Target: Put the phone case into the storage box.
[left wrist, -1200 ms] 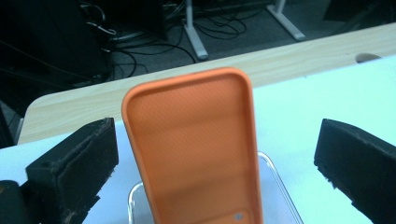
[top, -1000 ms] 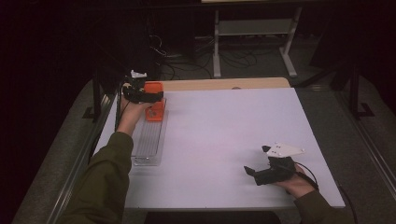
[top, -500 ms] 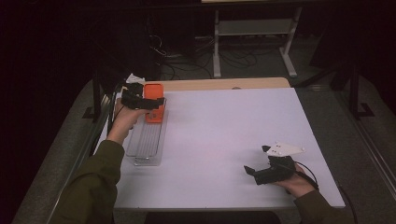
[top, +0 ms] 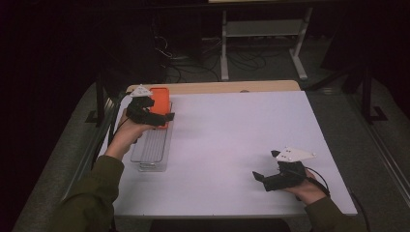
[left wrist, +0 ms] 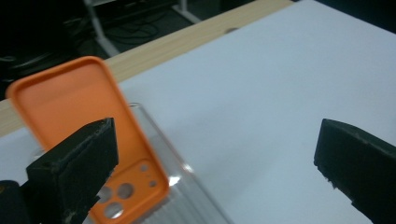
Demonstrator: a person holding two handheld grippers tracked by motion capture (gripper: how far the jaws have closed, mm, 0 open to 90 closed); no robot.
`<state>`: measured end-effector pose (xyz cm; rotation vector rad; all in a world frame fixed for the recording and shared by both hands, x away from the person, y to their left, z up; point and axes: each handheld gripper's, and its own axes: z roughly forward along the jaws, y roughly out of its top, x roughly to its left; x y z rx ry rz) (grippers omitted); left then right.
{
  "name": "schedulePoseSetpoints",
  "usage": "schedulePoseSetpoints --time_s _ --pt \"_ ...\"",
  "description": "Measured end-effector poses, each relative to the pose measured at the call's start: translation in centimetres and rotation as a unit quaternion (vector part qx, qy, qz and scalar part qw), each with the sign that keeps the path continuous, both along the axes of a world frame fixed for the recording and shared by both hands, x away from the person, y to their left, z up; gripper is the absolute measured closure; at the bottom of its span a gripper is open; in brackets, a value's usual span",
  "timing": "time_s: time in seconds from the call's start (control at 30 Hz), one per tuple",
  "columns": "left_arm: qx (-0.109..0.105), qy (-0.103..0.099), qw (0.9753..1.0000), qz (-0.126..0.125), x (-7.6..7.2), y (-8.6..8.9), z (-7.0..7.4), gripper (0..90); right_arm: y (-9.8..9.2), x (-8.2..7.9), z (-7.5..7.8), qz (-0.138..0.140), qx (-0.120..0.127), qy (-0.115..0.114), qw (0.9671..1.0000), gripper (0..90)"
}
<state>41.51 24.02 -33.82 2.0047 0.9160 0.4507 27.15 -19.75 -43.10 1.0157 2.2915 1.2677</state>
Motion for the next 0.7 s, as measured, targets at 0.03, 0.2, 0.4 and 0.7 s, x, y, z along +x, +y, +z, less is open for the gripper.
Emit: schedulePoseSetpoints --time_s 0.03,0.2,0.4,0.7 --pt "0.003 -0.001 0.9999 -0.009 -0.3 0.0 0.0 0.0 0.0 0.0 0.0 0.0 0.0 -0.002 1.0 0.0" --pt "-0.004 0.001 0.9995 -0.032 -1.9 -0.5 -0.4 0.0 0.0 0.0 0.2 0.0 0.001 -0.005 1.0 0.0" --pt "-0.019 -0.003 0.998 -0.06 -4.0 -1.1 -0.7 0.0 0.0 0.0 0.4 0.002 0.0 -0.004 1.0 0.0" --pt "-0.027 -0.002 0.9962 -0.082 -6.1 -1.1 -2.0 0.0 0.0 -0.1 1.1 0.009 0.006 -0.007 0.9999 0.0"
